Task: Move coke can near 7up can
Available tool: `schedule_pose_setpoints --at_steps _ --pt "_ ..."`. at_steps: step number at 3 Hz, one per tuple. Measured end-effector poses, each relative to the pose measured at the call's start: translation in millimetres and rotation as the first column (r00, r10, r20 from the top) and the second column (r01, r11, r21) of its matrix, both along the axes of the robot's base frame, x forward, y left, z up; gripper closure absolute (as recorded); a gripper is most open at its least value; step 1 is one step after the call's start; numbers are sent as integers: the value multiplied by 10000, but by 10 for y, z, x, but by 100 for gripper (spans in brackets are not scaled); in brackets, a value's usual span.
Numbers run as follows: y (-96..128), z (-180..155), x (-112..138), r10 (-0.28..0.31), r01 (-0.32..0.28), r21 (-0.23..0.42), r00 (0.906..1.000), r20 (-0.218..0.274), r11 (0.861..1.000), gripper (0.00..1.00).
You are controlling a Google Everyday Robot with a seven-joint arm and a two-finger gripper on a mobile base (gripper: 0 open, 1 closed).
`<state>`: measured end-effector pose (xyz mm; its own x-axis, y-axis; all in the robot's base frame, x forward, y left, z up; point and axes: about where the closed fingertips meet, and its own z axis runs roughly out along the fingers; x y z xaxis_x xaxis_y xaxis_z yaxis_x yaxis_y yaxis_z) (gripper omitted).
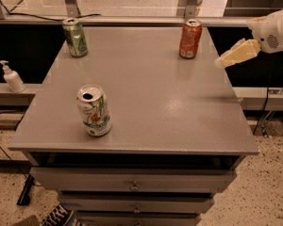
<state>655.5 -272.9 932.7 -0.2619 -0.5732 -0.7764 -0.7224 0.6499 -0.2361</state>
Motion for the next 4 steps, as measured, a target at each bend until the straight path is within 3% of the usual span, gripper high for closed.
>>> schedule_pose_setpoints --at_steps 2,4 --pt "550 -280 577 453 -492 997 9981 415 9938 0" --pt "757 -458 1111 367 -470 1741 9974 620 9836 0"
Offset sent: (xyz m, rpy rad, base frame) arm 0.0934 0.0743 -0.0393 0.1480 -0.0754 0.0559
